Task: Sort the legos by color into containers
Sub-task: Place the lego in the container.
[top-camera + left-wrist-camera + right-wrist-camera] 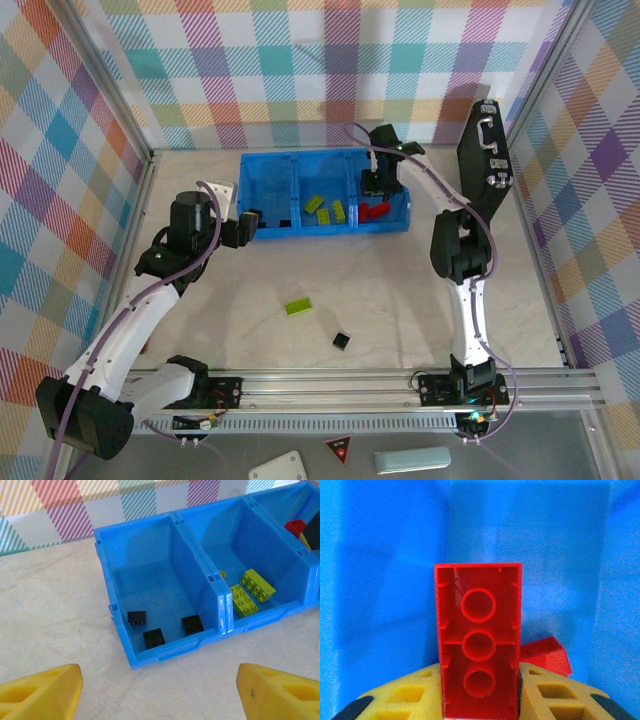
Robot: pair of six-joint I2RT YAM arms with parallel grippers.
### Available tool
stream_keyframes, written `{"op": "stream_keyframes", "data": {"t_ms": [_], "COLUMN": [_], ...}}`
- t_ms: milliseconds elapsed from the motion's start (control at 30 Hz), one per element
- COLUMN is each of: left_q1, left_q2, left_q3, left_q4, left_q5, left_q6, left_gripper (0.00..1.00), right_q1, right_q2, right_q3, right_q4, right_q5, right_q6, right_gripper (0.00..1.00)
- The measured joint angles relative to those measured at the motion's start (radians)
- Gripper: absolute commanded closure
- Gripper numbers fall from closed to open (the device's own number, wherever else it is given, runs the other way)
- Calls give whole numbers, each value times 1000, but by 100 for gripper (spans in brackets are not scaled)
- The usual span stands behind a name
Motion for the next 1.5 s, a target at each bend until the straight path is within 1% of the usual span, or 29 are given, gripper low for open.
{"op": "stream_keyframes", "data": {"t_ms": [233, 433, 600, 833, 1133, 1500], "left_q1": [0, 0, 0, 0, 0, 0], "left_q2": [11, 21, 22, 22, 22, 17], "left_q3": [0, 0, 0, 0, 0, 0], "left_q4": [0, 0, 0, 0, 0, 0], "left_q5": [0, 0, 0, 0, 1, 11], "left_q6": [0, 0, 0, 0, -1, -3], "left_gripper": [20, 20, 20, 20, 20, 20], "right_q1": [-15, -19, -19, -19, -19, -8], "right_q2": [134, 208, 232, 232, 219, 39], "right_q3": [146, 188, 190, 194, 194, 179], "right_q4": [-34, -46, -53, -53, -74, -113], "right_q5": [15, 30, 31, 34, 33, 33], "right_q6": [-21, -33, -35, -34, -29, -24], "right_gripper": [65, 65, 60, 56, 56, 55]}}
